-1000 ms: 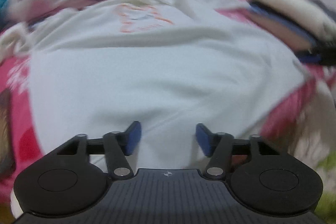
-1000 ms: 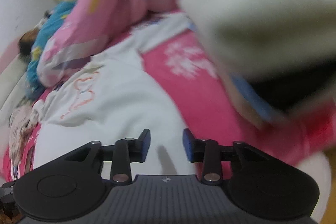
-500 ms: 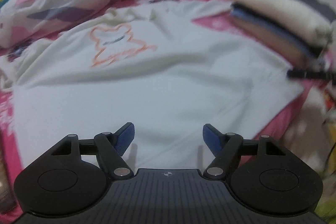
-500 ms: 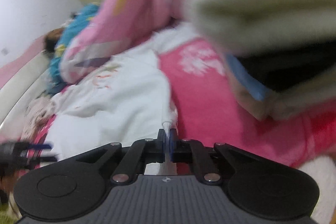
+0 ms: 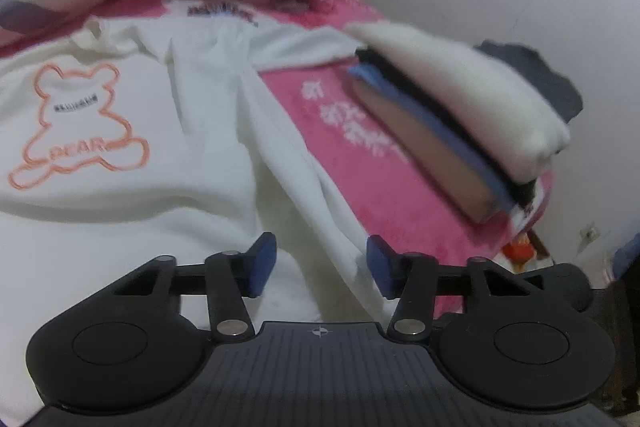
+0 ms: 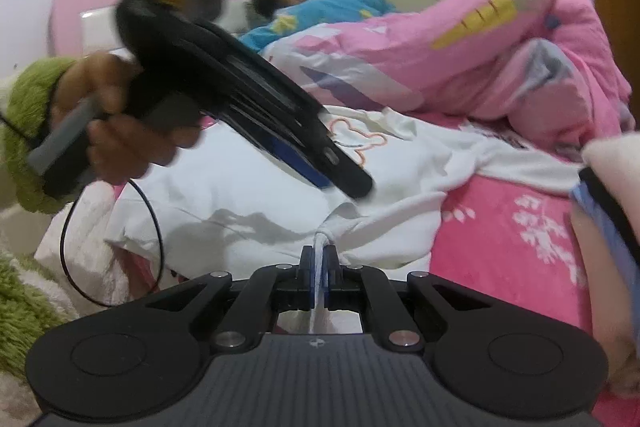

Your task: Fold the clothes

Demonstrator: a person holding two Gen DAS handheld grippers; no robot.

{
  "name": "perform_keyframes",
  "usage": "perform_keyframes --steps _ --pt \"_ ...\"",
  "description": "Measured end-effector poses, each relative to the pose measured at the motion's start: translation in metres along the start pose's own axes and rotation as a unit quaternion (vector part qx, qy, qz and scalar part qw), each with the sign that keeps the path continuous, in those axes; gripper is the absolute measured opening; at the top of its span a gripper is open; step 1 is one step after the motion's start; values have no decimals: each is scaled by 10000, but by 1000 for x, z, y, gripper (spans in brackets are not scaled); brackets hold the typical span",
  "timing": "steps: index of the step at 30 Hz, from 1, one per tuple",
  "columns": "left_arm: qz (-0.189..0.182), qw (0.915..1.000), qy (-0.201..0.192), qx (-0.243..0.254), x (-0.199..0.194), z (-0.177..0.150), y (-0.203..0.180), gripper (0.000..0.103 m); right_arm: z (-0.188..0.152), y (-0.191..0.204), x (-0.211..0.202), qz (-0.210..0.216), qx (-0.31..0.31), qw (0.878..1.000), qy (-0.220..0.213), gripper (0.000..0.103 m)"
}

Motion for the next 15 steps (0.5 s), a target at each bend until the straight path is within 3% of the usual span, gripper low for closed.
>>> perform_keyframes --steps 6,8,11,15 --pt "-36 9995 256 -183 19 -9 10 16 -5 3 3 -7 -49 10000 73 6" --pt "-46 9992 296 -259 23 -11 13 15 -5 -9 2 2 221 9997 126 8" --pt "-81 9988 280 -396 25 -14 19 13 1 -41 -15 18 886 9961 -19 21" --pt "-183 9981 193 -562 25 -19 29 12 21 -99 -18 -170 2225 9738 -437 30"
Point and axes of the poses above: each gripper's, at about its wrist camera, not at the fingertips, and x roughly the way its jaws point, y to its left, z to its top, the point moved 1 cm from there along x, roughly the way its jaws point, and after that the axes turned 10 degrees about -y, right-handed, at the moved point
